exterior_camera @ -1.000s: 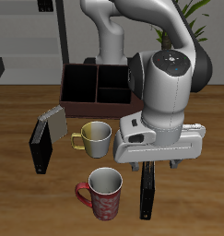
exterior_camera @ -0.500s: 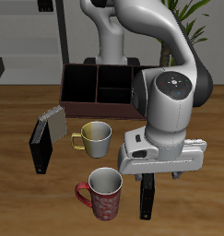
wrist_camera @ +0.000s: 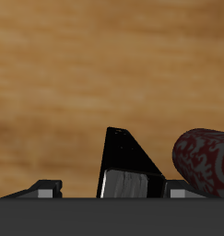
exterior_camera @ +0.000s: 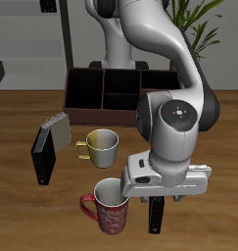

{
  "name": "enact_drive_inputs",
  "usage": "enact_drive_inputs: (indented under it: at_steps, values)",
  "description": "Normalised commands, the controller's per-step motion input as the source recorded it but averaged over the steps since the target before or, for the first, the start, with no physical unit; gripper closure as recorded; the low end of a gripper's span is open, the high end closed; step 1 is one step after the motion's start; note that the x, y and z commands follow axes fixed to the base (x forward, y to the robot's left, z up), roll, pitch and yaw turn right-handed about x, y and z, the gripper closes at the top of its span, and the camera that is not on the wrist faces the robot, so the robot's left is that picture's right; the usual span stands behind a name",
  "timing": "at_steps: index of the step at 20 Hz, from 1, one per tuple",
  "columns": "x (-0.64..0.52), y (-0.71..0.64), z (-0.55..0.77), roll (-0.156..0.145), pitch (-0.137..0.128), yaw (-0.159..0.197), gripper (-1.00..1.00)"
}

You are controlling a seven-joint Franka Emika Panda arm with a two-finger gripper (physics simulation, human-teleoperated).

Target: Place the left black book into the back desk caddy's left compartment and place the yellow book into the back desk caddy's right compartment and place the right black book into the back desk caddy's right compartment

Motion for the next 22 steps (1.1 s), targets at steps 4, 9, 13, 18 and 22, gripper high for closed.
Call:
enact_drive_inputs:
  at_steps: [4,9,13,18,22]
  values:
    - [-0.06,-0.06,-0.07,0.010,0.006,-0.008,1.00]
    - [-0.14,-0.02,0.16,-0.019,-0.011,-0.014,1.00]
    - [-0.30,0.17,0.47,0.001,-0.012,0.007,1.00]
    - [-0.41,0.12,0.70,0.030,-0.078,0.028,1.00]
    - [-0.45,0.03,0.75,0.026,-0.081,0.038,1.00]
